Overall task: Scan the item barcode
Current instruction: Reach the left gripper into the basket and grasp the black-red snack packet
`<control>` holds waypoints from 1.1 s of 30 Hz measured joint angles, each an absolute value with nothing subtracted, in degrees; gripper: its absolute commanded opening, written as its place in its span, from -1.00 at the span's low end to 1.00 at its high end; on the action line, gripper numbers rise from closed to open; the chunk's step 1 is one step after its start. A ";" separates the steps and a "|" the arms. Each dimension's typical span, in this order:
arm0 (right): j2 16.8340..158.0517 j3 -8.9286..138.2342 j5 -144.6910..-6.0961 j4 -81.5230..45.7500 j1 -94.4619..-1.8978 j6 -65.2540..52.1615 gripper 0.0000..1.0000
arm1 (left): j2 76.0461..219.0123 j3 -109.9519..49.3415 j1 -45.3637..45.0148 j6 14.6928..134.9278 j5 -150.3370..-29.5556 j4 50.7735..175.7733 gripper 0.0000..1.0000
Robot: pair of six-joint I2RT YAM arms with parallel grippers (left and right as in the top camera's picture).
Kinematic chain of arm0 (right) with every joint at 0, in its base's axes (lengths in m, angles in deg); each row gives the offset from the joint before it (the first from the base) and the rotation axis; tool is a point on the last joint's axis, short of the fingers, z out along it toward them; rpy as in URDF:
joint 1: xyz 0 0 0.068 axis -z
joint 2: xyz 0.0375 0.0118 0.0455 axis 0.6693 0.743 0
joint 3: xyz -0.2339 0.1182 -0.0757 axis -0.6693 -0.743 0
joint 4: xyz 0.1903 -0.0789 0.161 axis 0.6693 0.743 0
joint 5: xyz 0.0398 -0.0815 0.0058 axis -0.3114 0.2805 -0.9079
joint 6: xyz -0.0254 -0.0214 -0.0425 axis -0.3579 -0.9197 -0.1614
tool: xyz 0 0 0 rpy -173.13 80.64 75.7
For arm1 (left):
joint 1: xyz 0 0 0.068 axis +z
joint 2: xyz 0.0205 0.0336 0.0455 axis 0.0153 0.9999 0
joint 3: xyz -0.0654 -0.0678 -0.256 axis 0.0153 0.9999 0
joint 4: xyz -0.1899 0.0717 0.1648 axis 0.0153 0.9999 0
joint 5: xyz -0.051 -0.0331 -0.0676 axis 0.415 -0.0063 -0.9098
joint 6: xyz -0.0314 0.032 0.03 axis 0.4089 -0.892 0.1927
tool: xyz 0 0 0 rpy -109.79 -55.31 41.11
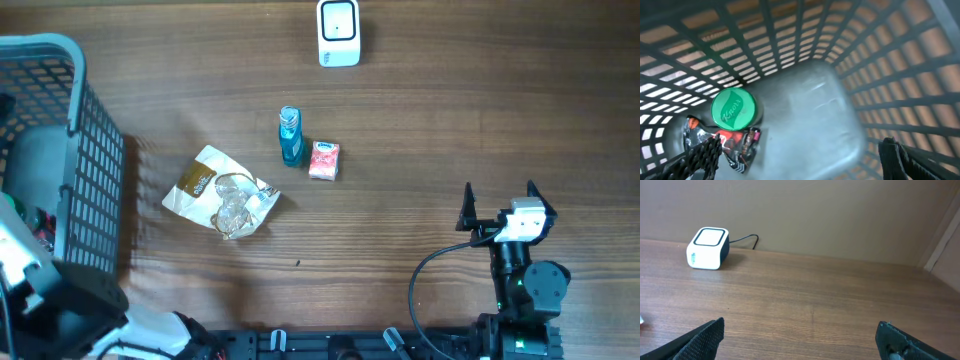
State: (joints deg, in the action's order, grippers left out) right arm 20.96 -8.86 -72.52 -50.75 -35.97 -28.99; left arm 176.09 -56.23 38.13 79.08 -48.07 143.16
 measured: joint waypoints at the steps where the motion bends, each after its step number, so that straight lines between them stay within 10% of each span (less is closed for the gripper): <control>1: 20.96 -8.86 -72.52 -50.75 -35.97 -28.99 1.00 | 177.27 -56.23 38.13 79.11 -46.82 143.32 1.00; 29: 20.96 -8.86 -72.52 -50.73 -35.97 -28.99 1.00 | 190.66 -46.54 47.83 95.30 -42.56 137.79 0.98; 33: 20.96 -8.86 -72.52 -50.73 -35.97 -28.99 1.00 | 190.66 -44.84 47.88 95.26 -42.93 135.25 0.57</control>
